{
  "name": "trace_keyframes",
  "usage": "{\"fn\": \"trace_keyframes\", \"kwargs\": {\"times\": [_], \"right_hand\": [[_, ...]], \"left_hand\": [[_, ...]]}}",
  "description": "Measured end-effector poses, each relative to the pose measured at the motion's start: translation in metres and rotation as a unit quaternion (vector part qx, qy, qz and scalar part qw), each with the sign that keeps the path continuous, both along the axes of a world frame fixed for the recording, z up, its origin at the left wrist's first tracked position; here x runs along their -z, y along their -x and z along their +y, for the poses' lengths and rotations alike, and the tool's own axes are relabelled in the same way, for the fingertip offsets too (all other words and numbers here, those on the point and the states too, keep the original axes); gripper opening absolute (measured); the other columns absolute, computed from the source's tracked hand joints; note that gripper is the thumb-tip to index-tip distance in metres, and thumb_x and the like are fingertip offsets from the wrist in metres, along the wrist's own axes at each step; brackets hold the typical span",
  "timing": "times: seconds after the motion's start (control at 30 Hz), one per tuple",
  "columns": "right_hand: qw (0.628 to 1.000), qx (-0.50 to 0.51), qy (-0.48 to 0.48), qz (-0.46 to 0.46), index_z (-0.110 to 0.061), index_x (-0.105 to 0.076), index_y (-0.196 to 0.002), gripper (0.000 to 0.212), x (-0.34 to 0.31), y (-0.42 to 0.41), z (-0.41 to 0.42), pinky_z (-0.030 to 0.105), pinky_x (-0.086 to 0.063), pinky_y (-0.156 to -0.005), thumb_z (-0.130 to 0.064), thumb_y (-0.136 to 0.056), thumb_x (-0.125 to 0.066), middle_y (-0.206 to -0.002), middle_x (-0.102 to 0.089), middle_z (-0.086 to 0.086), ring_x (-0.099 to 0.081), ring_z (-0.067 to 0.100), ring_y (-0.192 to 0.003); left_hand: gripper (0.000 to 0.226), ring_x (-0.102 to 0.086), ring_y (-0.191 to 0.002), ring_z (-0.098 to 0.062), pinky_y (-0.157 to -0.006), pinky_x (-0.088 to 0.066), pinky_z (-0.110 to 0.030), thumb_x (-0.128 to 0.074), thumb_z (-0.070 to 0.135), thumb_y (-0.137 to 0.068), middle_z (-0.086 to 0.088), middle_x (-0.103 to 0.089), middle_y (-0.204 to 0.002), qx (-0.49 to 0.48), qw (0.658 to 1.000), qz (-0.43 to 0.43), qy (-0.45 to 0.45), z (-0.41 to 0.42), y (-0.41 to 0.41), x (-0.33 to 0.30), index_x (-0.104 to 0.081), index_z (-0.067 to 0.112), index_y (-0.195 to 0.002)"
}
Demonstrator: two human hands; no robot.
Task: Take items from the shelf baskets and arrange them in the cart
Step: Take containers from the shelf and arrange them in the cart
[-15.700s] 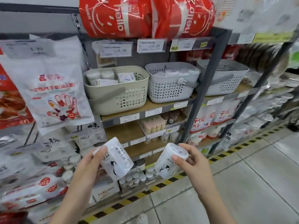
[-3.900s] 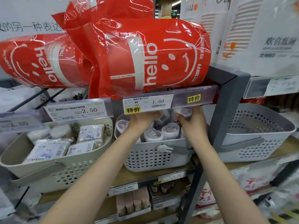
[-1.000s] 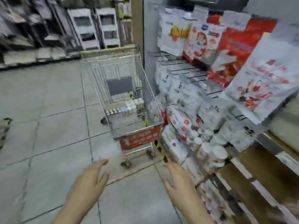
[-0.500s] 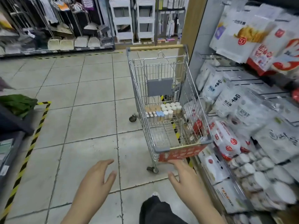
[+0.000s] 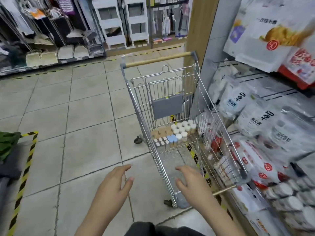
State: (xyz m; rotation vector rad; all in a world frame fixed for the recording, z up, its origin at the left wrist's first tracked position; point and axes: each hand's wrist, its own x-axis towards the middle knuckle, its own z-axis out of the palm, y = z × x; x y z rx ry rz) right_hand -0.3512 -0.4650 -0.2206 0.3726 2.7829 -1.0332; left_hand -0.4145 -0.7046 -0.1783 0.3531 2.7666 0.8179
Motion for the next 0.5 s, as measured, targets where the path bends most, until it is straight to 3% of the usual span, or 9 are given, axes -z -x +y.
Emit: {"fn": "trace_keyframes", "kwargs": {"times": [0.2, 0.37, 0.5], "right_hand": [[0.993, 0.092, 0.044, -0.054, -0.026, -0.048, -0.134, 0.038, 0.035, 0.041, 0.018, 0.023, -0.04, -0.09, -0.034, -0.097, -0.048, -0.132, -0.052, -0.008, -0.052, 0.01, -0.112], [0.972, 0.201, 0.076, -0.098, -0.023, -0.049, -0.135, 0.039, 0.067, 0.075, 0.033, 0.025, -0.042, -0.1, -0.03, -0.097, -0.05, -0.134, -0.054, -0.006, -0.051, 0.008, -0.118], [0.95, 0.271, 0.087, -0.13, -0.021, -0.05, -0.133, 0.037, 0.082, 0.124, 0.036, 0.023, -0.042, -0.098, -0.025, -0.097, -0.052, -0.133, -0.055, -0.004, -0.055, 0.009, -0.115]], "left_hand": [[0.038, -0.047, -0.121, -0.004, -0.098, -0.038, -0.023, -0.047, 0.04, -0.096, 0.015, -0.051, -0.132, 0.087, 0.995, -0.03, 0.041, 0.02, 0.097, 0.02, -0.048, 0.031, -0.132], [0.038, -0.046, -0.122, -0.004, -0.098, -0.035, -0.019, -0.046, 0.037, -0.097, 0.017, -0.05, -0.133, 0.203, 0.977, -0.023, 0.051, 0.077, 0.198, 0.032, -0.046, 0.031, -0.134], [0.035, -0.05, -0.115, -0.008, -0.086, -0.036, -0.019, -0.05, 0.029, -0.096, 0.015, -0.055, -0.123, 0.321, 0.945, -0.031, 0.044, 0.133, 0.277, 0.043, -0.052, 0.029, -0.131]]}}
